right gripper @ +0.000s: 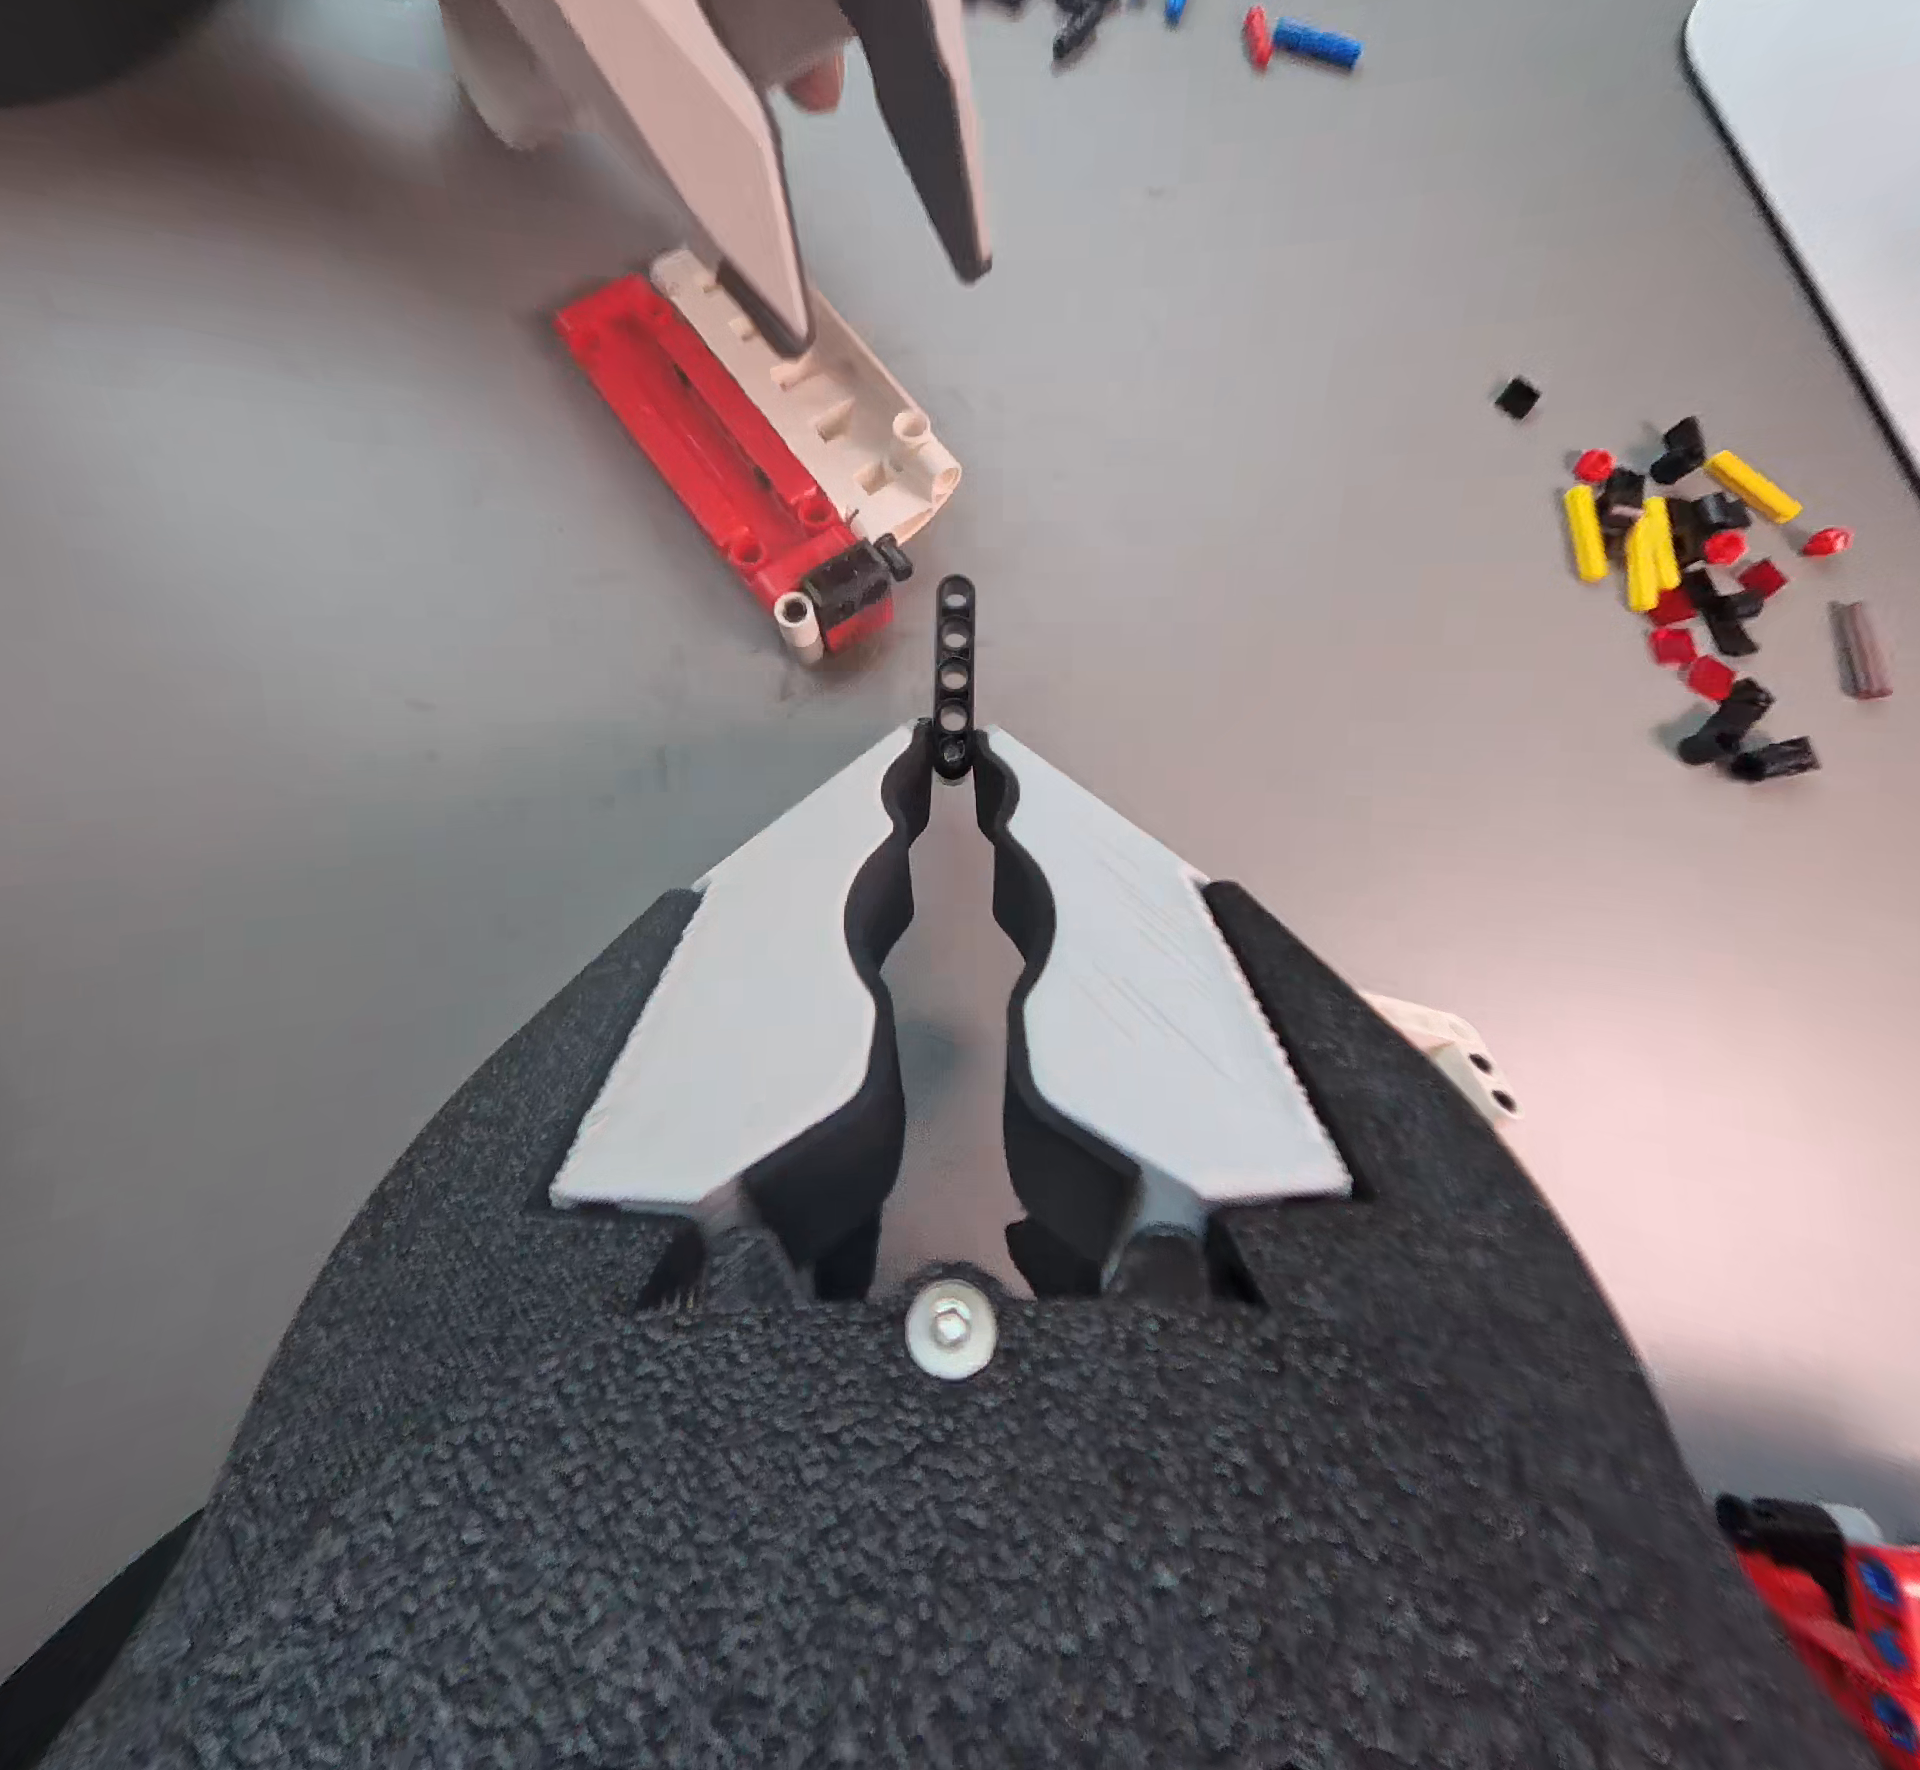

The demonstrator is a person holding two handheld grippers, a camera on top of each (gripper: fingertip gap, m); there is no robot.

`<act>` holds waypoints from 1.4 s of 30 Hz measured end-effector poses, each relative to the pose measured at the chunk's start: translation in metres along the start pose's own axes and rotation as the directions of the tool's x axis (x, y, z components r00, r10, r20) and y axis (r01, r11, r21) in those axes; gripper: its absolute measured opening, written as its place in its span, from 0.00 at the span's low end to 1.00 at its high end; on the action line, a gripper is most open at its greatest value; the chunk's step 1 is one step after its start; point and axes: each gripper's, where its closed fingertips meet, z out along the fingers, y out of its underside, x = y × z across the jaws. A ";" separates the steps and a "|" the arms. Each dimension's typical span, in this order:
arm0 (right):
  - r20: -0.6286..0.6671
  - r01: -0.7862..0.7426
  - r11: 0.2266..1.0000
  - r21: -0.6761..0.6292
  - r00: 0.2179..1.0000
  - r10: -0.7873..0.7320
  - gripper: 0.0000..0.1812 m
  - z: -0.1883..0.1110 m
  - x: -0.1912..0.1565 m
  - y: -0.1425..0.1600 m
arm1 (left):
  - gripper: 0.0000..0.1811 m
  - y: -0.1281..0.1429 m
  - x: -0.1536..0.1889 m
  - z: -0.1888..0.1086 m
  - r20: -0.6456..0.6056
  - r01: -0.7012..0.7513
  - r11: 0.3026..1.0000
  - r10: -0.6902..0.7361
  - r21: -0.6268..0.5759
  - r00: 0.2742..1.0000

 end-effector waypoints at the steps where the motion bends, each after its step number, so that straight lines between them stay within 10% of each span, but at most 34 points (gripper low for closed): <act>1: 0.007 0.020 0.999 0.047 1.000 -0.021 0.04 -0.005 -0.001 -0.008 | 0.19 -0.002 0.006 0.000 -0.033 0.002 1.000 -0.002 0.012 0.999; 13: 0.167 0.138 0.929 0.344 0.964 -0.206 0.04 -0.031 -0.048 -0.053 | 0.04 -0.001 0.064 -0.001 -0.219 -0.252 0.967 0.251 0.023 0.943; 21: 0.344 -0.297 0.664 0.686 0.937 0.063 0.07 -0.083 -0.022 -0.111 | 0.03 -0.064 0.072 -0.033 -0.429 0.156 0.905 0.032 0.396 0.903; 28: 0.393 -0.375 0.559 0.739 0.915 0.095 0.04 -0.086 -0.026 -0.127 | 0.03 -0.076 0.079 -0.040 -0.499 0.247 0.850 0.021 0.465 0.866; 42: 0.376 -0.302 0.755 0.582 0.923 0.079 0.04 -0.067 -0.028 -0.102 | 0.03 -0.041 0.066 -0.016 -0.312 -0.010 0.964 0.095 0.265 0.945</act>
